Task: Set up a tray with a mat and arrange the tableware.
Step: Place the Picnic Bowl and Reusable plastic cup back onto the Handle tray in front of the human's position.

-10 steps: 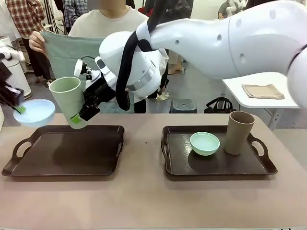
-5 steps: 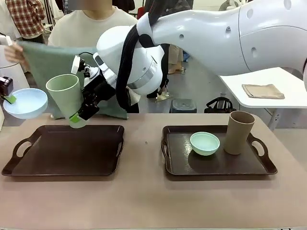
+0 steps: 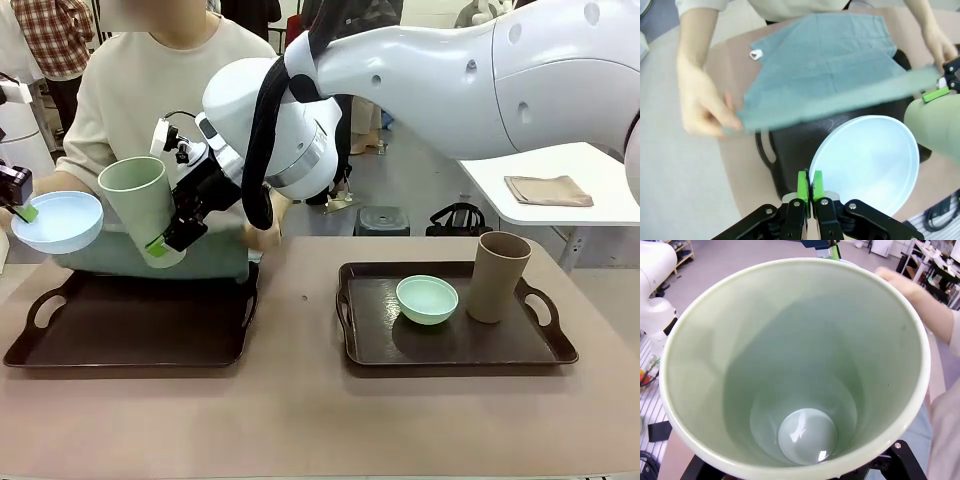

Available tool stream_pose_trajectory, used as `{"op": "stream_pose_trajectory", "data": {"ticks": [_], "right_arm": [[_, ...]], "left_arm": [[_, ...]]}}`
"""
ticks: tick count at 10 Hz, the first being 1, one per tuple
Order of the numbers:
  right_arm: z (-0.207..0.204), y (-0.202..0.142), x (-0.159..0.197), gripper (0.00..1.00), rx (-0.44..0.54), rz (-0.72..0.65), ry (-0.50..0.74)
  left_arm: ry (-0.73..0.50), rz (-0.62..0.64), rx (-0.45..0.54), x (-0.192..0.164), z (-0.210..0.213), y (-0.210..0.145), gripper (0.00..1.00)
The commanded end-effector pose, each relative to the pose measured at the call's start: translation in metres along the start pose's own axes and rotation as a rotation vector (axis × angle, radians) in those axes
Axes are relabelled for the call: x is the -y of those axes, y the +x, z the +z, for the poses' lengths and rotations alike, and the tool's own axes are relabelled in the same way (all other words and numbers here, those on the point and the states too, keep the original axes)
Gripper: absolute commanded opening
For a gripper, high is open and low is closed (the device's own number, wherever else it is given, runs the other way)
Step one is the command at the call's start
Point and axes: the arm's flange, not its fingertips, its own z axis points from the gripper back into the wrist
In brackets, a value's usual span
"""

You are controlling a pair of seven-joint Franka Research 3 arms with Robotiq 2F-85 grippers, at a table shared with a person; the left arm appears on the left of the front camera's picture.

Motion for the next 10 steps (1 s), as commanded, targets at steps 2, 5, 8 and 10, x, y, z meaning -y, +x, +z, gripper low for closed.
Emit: {"op": "stream_pose_trajectory", "data": {"ticks": [2, 5, 8, 10], "right_arm": [[0.001, 0.0014, -0.0001, 0.37, 0.0, 0.005, -0.002], [0.001, 0.0014, -0.0001, 0.37, 0.0, 0.005, -0.002], [0.001, 0.0014, -0.0001, 0.37, 0.0, 0.005, -0.002], [0.001, 0.0014, -0.0001, 0.37, 0.0, 0.005, -0.002]], "left_arm": [[-0.002, -0.001, 0.012, 0.0, 0.0008, 0.0009, 0.0], [-0.002, -0.001, 0.012, 0.0, 0.0008, 0.0009, 0.0], [-0.002, -0.001, 0.012, 0.0, 0.0008, 0.0009, 0.0], [-0.002, -0.001, 0.012, 0.0, 0.0008, 0.0009, 0.0]]}}
